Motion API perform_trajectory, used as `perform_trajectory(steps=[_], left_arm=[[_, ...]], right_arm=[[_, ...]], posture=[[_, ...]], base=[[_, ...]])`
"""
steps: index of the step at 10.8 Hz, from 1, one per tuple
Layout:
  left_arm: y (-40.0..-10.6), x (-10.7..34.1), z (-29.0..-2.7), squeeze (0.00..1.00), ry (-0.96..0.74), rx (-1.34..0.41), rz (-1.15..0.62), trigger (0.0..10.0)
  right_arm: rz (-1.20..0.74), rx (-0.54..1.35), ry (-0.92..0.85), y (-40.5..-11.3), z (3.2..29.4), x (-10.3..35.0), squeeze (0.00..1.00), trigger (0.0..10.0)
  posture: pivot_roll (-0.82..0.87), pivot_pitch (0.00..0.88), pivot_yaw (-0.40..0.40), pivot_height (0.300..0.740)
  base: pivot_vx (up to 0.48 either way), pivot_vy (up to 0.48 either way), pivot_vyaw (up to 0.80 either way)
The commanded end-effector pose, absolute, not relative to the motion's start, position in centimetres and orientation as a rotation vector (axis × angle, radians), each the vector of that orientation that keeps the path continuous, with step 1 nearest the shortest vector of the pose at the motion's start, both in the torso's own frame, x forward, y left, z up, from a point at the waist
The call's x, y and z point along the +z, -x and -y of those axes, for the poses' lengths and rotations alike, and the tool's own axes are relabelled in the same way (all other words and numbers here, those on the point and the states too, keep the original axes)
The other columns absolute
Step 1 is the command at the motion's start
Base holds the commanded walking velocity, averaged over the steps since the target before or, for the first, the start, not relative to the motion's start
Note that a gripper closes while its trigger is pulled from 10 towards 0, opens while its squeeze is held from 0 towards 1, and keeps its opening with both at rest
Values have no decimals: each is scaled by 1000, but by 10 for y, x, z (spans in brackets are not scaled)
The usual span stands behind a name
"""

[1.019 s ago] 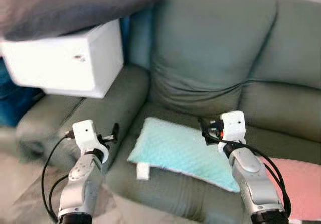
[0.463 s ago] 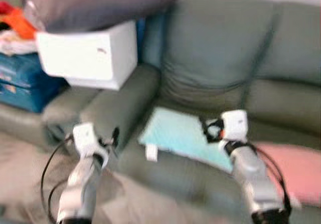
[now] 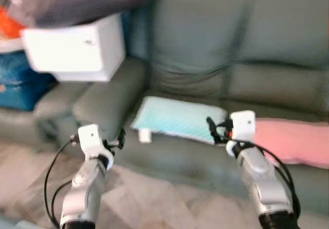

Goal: Move the pillow to the sofa

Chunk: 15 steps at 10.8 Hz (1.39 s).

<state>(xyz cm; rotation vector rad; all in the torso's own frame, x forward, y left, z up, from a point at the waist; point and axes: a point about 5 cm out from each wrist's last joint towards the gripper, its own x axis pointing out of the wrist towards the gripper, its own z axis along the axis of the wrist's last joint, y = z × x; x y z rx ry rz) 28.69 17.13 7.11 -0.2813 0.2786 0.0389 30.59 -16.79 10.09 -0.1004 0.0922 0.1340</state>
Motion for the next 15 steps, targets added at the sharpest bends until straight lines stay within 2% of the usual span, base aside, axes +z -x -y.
perform_trajectory(steps=[1, 3, 5, 7, 9, 10, 12, 13, 15], left_arm=[[-286, 71, -176, 0, 268, 43, -281, 10000], [-283, 61, -182, 0, 240, 56, -305, 10000], [-270, 23, -202, 0, 161, 95, -451, 10000], [-242, -20, -228, 0, 166, 151, -637, 10000], [-210, -51, -242, 0, 76, 179, -798, 10000], [-197, -61, -245, 0, 16, 163, -860, 10000], [-182, -70, -249, 0, 2, 194, -942, 10000], [-178, -73, -249, 0, -25, 184, -970, 10000], [-175, -75, -249, 0, -57, 168, -989, 10000]], right_arm=[[-87, 147, 95, -307, 164, 102, 0, 10000], [-108, 160, 99, -302, 164, 93, 0, 10000], [-210, 167, 137, -294, 171, 65, 0, 10000], [-365, 117, 66, -279, 186, 29, 0, 10000], [-462, 88, 65, -262, 195, 0, 0, 10000], [-510, 86, 35, -253, 197, -13, 0, 10000], [-647, 38, 24, -232, 207, -39, 0, 10000], [-715, 40, 71, -222, 211, -49, 0, 10000], [-798, 85, 148, -209, 211, -61, 0, 10000]], posture=[[-156, 0, 21, 740], [-154, 0, 17, 740], [-148, 0, 12, 740], [-157, 0, 11, 740], [-159, 0, 10, 740], [-160, 0, 10, 740], [-173, 0, 13, 740], [-173, 0, 14, 740], [-177, 0, 13, 740]], base=[[-334, 0, 0], [-163, 0, 0], [0, 0, 0], [0, 0, 0], [0, 0, 0], [0, 0, 0], [0, 0, 0], [0, 0, 0], [0, 0, -734]])
